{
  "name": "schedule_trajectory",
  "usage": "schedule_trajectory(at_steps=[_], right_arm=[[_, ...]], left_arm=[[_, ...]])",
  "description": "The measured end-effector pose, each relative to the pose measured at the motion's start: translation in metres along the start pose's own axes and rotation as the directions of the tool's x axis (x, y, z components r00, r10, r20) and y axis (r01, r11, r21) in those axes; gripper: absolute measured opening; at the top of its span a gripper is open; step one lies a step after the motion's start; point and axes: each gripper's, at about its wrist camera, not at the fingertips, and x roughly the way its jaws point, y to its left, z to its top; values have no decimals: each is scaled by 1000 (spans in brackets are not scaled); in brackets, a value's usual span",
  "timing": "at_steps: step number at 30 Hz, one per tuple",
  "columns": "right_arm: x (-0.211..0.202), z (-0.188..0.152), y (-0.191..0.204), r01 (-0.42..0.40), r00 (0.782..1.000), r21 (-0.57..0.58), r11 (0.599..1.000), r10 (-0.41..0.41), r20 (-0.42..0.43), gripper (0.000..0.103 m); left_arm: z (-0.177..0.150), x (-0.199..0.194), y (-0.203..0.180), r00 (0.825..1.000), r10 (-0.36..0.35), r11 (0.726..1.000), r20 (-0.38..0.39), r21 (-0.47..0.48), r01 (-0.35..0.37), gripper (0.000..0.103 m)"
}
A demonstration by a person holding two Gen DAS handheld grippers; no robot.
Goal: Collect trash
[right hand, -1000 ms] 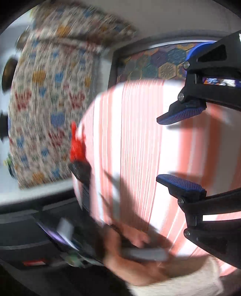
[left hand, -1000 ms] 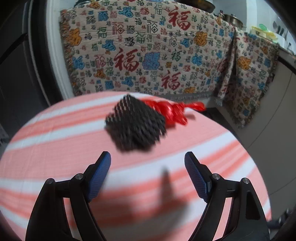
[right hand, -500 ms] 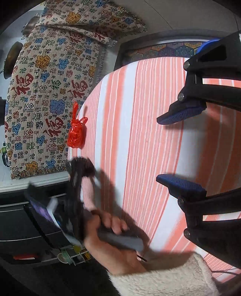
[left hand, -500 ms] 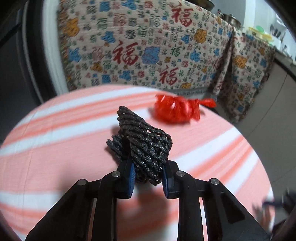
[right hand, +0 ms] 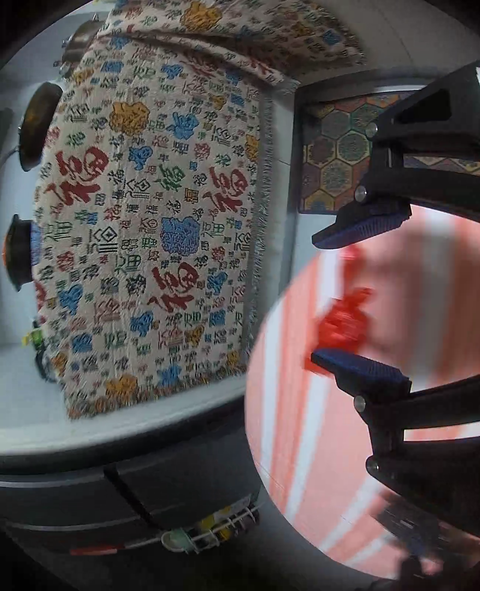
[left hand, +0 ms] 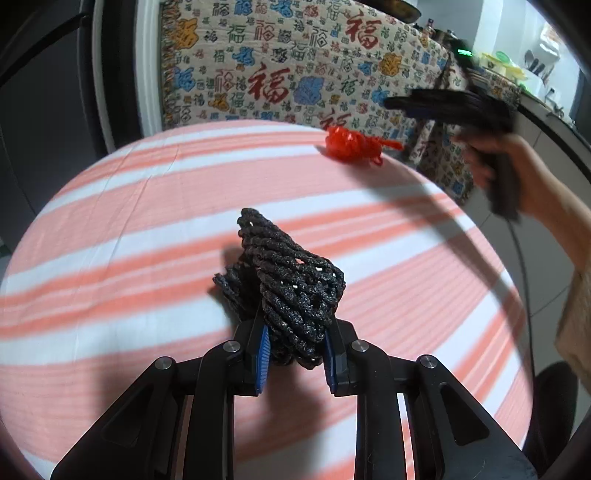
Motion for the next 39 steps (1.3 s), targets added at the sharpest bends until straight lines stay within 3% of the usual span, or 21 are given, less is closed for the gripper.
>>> schedule_trajectory(at_steps=[2, 4, 8, 11, 12, 13, 16, 18, 21, 25, 29, 32, 33, 34, 35, 39], right_arm=[[27, 7, -6, -17, 998, 30, 999, 19, -56, 57], [50, 2, -7, -83, 987, 89, 993, 95, -133, 57], [47, -33, 19, -241, 940, 102, 965, 259, -222, 56], [22, -68, 51, -351, 887, 61, 934, 353, -298, 56], [11, -81, 60, -363, 881, 36, 931, 355, -313, 56], [0, -90, 67, -359, 885, 7, 933, 343, -313, 56], [-34, -110, 82, -251, 949, -139, 958, 215, -231, 74], [-44, -117, 81, -205, 965, -125, 971, 179, -193, 74], [-57, -131, 76, -199, 970, -43, 979, 191, -148, 74], [-70, -140, 87, -157, 984, -46, 987, 152, -93, 74], [-59, -111, 103, -129, 991, 51, 990, 131, -23, 74], [-25, -90, 121, -82, 996, 30, 996, 82, -19, 74], [-13, -87, 128, -63, 998, 3, 998, 63, -20, 73], [-4, -88, 130, -52, 998, -16, 999, 51, -42, 62], [7, -91, 128, -50, 995, -26, 998, 47, -87, 42], [-2, -126, 98, -30, 984, -40, 999, 23, -175, 40]], left_arm=[[-7, -5, 5, 1000, -13, 1000, 1, -21, 13, 24], [-12, -10, 11, 1000, -20, 999, 12, -43, 21, 24], [-15, -13, 16, 999, -26, 997, 35, -68, 28, 25], [-16, -13, 18, 999, -24, 996, 38, -84, 27, 41], [-17, -13, 18, 999, -17, 996, 38, -83, 20, 55], [-19, -14, 17, 999, -6, 997, 37, -80, 9, 68], [-22, -13, 17, 1000, 17, 997, 26, -80, -15, 75], [-24, -17, 19, 1000, 7, 996, 23, -89, -5, 77], [-28, -25, 18, 999, 4, 997, 44, -77, -1, 86], [-24, -22, 14, 998, -15, 996, 55, -86, 19, 87], [-17, -10, 6, 998, -6, 995, 61, -98, 12, 87], [-15, -2, 0, 998, 40, 996, 50, -80, -36, 87], [-15, 0, 0, 998, 46, 996, 42, -79, -42, 87], [-16, 2, 1, 999, 43, 996, 32, -84, -40, 87], [-17, 2, 3, 999, 39, 995, 26, -89, -36, 87], [-25, -2, 9, 999, 38, 995, 18, -92, -37, 87]])
